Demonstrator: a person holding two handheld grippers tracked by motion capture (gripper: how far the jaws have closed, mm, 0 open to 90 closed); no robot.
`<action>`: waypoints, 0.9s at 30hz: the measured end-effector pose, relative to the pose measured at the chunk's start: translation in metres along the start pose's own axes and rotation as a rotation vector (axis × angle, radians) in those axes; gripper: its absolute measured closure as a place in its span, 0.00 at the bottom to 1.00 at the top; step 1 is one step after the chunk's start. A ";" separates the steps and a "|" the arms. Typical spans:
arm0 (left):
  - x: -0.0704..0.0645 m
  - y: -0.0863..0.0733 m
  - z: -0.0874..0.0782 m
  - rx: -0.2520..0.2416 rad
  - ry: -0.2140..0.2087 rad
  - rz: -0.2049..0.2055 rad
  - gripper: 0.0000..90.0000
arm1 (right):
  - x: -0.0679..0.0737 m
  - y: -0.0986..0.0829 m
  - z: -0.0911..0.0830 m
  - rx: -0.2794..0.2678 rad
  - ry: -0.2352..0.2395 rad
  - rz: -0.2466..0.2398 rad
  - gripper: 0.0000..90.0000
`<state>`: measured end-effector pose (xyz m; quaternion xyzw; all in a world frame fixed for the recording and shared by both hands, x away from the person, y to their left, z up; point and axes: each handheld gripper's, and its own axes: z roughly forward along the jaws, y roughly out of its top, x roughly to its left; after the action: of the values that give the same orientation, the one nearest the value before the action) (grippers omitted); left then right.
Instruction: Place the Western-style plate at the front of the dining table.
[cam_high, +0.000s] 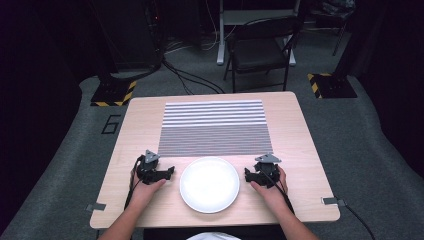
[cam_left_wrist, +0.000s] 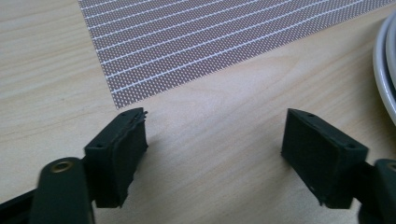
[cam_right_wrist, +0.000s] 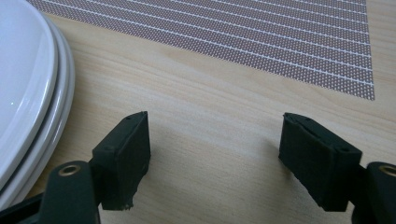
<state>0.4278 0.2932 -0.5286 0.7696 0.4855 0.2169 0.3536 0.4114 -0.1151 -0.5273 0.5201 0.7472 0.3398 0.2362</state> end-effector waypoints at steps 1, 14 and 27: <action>0.001 0.000 -0.001 0.002 -0.001 -0.003 0.29 | 0.000 0.000 -0.001 0.000 -0.003 0.000 0.29; 0.003 0.002 -0.009 0.006 -0.020 -0.034 0.45 | 0.000 0.001 -0.008 0.004 -0.011 0.045 0.43; 0.001 0.003 -0.021 -0.009 -0.055 -0.089 0.47 | 0.006 0.003 -0.017 -0.015 0.021 0.047 0.48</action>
<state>0.4160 0.2997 -0.5128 0.7514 0.5083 0.1820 0.3794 0.3993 -0.1137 -0.5133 0.5320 0.7347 0.3562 0.2242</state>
